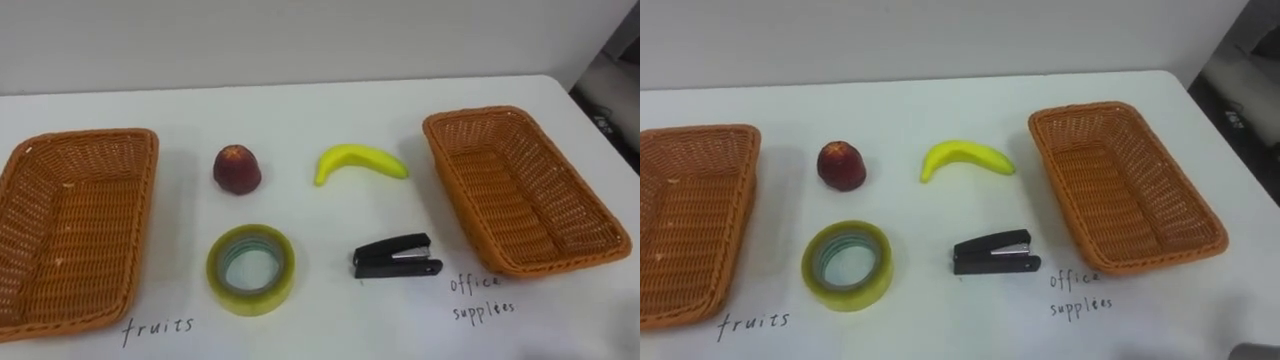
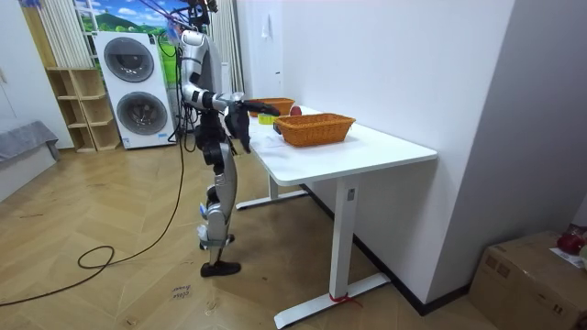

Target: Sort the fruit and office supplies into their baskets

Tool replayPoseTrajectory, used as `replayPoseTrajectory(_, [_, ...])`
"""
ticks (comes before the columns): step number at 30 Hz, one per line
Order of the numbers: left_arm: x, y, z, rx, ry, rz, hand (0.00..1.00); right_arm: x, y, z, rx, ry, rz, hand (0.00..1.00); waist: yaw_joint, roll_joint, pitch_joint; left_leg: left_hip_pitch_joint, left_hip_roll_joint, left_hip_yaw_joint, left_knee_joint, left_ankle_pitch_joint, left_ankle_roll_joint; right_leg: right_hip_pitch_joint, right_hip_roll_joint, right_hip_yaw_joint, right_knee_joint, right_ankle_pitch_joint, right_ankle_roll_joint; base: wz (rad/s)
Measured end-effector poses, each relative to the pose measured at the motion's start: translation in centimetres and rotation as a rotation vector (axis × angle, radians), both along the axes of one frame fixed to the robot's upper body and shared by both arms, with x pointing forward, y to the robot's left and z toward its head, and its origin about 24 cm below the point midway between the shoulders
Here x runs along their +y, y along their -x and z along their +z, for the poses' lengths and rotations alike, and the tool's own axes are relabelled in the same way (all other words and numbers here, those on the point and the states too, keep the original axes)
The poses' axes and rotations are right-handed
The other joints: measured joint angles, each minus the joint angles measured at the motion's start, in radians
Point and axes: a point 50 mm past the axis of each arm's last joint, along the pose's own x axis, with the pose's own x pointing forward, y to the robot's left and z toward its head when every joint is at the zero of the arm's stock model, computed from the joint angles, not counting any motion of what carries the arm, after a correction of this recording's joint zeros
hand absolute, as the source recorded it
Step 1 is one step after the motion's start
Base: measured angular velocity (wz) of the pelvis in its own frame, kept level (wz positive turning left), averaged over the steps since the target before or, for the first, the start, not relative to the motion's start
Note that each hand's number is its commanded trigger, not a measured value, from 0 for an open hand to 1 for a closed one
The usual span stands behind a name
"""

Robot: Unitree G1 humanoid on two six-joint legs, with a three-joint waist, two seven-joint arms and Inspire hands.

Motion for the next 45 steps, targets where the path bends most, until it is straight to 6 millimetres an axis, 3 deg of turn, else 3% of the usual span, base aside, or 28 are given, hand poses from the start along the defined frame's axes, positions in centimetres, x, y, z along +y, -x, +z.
replayPoseTrajectory(10, [0.0, 0.3, -0.1, 0.020, -0.004, -0.017, 0.00, 0.5, -1.4, 4.4, -0.088, 0.222, 0.090, 0.00, 0.027, 0.009, 0.0025, 0.013, 0.001, 0.002, -0.001, 0.000, 0.000, 0.004, -0.001, -0.002, 0.013, 0.000, 0.000, 0.00])
replayPoseTrajectory(15, [0.0, 0.5, -0.1, 0.029, -0.002, -0.020, 0.00, 0.9, -1.7, 6.5, -0.120, 0.336, 0.139, 0.00, 0.031, 0.005, 0.0027, 0.017, 0.002, 0.002, 0.002, 0.000, 0.000, 0.010, 0.000, 0.000, 0.014, 0.000, 0.000, 0.00])
replayPoseTrajectory(26, [-0.3, 1.7, -0.5, 0.097, 0.046, 0.008, 0.00, 2.8, -3.0, 10.3, -0.217, 0.518, 0.294, 0.00, 0.079, -0.004, 0.0044, 0.030, 0.002, 0.002, -0.002, 0.000, 0.000, 0.012, 0.000, -0.003, 0.008, 0.000, 0.000, 0.00])
replayPoseTrajectory(35, [0.0, 1.8, -0.5, 0.099, 0.098, 0.059, 0.00, 4.3, -5.2, 11.7, -0.229, 0.609, 0.472, 0.00, 0.092, -0.018, -0.0013, 0.033, 0.004, 0.003, 0.000, 0.000, 0.000, 0.019, 0.001, -0.003, 0.010, 0.000, 0.000, 0.00])
replayPoseTrajectory(40, [0.1, 2.0, -0.6, 0.127, 0.123, 0.061, 0.00, 5.1, -5.7, 12.0, -0.155, 0.705, 0.564, 0.00, 0.101, -0.032, 0.0054, 0.030, 0.004, 0.002, -0.002, 0.000, 0.000, 0.020, 0.001, -0.002, 0.011, 0.000, 0.000, 0.00])
replayPoseTrajectory(45, [0.1, 2.3, -0.6, 0.145, 0.142, 0.070, 0.00, 5.8, -6.3, 12.4, -0.125, 0.760, 0.670, 0.00, 0.107, -0.038, 0.0019, 0.030, 0.004, 0.002, -0.004, 0.000, 0.000, 0.020, 0.001, -0.003, 0.013, 0.001, -0.001, 0.00])
